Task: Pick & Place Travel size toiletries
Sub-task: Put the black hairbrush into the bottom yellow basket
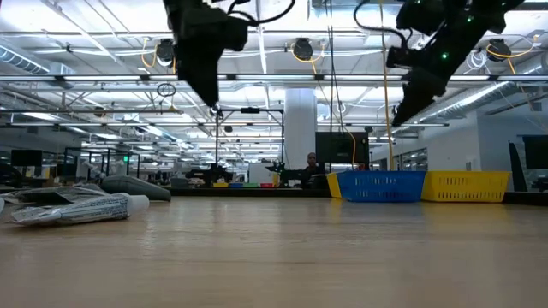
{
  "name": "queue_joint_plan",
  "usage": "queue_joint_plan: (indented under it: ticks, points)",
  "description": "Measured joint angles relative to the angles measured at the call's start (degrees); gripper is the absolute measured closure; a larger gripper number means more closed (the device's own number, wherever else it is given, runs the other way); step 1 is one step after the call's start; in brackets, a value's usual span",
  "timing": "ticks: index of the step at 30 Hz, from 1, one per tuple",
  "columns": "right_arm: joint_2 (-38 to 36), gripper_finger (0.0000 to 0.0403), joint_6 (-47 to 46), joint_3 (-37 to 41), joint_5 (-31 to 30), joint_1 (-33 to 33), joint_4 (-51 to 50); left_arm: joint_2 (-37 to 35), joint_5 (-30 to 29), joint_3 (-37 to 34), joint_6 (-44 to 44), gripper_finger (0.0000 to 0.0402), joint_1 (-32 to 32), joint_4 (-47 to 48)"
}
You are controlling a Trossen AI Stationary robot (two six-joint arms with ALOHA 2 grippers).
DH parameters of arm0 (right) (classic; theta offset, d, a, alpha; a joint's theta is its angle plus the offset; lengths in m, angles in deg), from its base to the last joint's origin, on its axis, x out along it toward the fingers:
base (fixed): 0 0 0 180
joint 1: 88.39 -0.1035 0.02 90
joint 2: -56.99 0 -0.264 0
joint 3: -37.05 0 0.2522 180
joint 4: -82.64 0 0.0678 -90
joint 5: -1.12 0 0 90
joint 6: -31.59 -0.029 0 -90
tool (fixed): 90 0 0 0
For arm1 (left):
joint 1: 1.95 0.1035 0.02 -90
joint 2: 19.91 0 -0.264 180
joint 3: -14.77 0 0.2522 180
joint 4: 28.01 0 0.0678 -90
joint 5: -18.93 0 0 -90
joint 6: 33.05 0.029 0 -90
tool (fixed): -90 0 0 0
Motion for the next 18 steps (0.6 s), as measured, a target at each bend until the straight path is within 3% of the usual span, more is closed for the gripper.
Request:
queue_joint_plan:
  ticks: [11, 18]
  points:
    - [0.0, 0.0192, -2.4, 0.0, 0.0, -13.0, 5.2, 0.0, -3.8, -6.4, -8.1, 0.0277, -4.6, 9.4]
    - [0.0, 0.0193, -2.4, 0.0, -0.1, -17.5, 7.9, -1.2, 1.1, -10.8, -16.0, 0.0277, -7.7, 8.2]
